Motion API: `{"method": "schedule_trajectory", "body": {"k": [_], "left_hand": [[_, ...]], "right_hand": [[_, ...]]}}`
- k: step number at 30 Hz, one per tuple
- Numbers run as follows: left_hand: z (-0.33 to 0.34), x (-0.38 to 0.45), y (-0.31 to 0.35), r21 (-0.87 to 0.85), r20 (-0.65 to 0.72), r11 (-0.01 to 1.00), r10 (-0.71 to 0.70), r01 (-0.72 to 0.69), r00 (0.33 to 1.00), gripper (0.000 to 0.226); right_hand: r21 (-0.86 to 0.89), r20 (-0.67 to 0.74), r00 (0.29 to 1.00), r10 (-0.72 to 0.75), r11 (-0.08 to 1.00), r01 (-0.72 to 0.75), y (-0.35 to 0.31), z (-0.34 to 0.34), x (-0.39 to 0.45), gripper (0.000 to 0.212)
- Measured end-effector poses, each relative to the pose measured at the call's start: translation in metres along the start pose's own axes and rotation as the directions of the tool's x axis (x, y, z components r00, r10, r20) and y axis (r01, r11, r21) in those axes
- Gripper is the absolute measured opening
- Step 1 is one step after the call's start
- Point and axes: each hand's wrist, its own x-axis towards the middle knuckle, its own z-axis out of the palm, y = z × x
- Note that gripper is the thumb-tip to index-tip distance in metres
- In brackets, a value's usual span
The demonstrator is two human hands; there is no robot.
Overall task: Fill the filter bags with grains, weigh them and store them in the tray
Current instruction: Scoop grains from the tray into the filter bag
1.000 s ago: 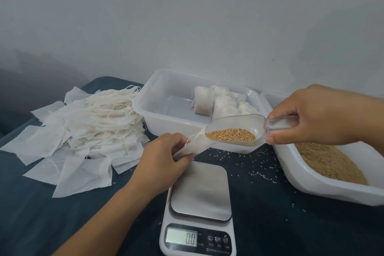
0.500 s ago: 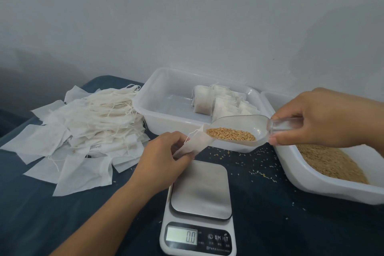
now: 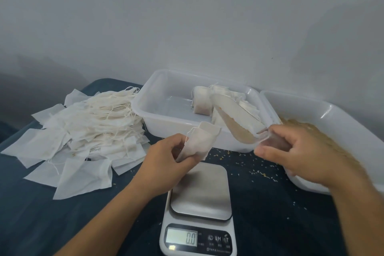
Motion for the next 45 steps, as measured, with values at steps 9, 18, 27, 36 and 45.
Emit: {"method": "schedule_trajectory", "body": {"k": [9,18,27,36,45], "left_hand": [[0.004,-0.005,0.006,-0.074,0.193,0.997,0.051,-0.037,0.98,0.028],[0.001,-0.007,0.012,-0.074,0.158,0.977,0.208,-0.198,0.965,0.023],[-0.008,-0.004,0.01,-0.319,0.381,0.945,0.062,0.068,0.922,0.019],[-0.011,0.001,-0.005,0.22,0.201,0.97,0.055,-0.1,0.978,0.008],[-0.013,0.013,-0.021,0.134,-0.132,0.984,-0.096,0.114,0.987,0.016]], "right_hand": [[0.382,-0.179,0.984,-0.011,0.921,0.08,-0.007,0.078,0.01,0.025],[0.455,-0.258,0.954,-0.155,0.851,0.261,-0.011,0.089,-0.006,0.046],[0.46,-0.168,0.982,-0.084,0.874,0.154,0.004,0.095,-0.013,0.033],[0.353,-0.148,0.989,0.007,0.934,0.046,0.02,0.113,-0.001,0.023],[0.264,-0.316,0.946,0.074,0.964,0.012,0.026,0.11,0.003,0.033]]}}
